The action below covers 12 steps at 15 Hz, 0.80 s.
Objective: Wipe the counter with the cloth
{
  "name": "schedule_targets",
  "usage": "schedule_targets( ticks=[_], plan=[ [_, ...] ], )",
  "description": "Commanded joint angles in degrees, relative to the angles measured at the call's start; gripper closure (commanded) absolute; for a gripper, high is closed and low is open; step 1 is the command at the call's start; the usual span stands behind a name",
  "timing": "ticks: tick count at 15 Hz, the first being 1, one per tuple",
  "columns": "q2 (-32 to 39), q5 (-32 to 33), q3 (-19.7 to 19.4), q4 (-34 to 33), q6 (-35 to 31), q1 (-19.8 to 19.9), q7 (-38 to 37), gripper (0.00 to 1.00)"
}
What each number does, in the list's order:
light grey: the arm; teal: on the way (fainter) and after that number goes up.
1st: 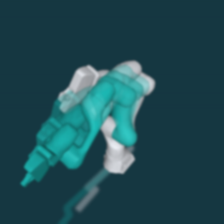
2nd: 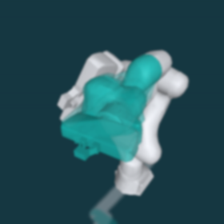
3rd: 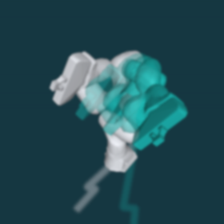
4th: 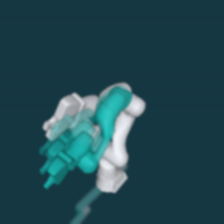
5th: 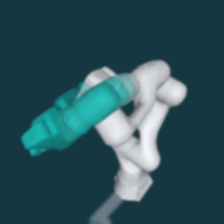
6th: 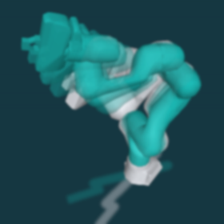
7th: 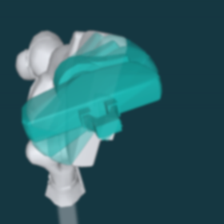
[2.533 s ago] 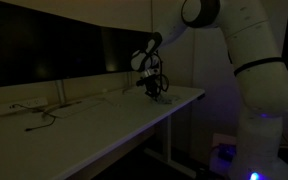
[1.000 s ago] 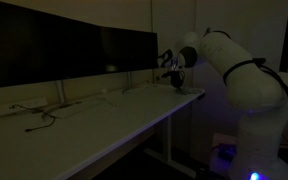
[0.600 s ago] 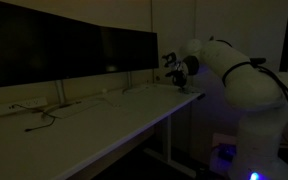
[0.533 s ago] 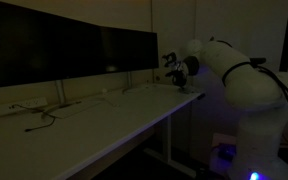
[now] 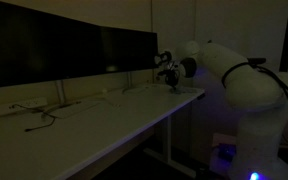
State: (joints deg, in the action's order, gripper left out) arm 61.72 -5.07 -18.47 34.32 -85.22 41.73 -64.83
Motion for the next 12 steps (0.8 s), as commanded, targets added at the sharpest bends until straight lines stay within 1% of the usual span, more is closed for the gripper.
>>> schedule_targets(
  ticks=[1,5,12],
  plan=[
    [-0.42,-0.23,1.01,-0.13,2.28,-2.23,0.37,0.93],
    [-0.44,0.33,1.78,1.62,3.79,-6.29,0.75,0.93],
    [-1.69,1.23,1.81,4.45,5.49,-12.78,3.28,0.93]
  ],
)
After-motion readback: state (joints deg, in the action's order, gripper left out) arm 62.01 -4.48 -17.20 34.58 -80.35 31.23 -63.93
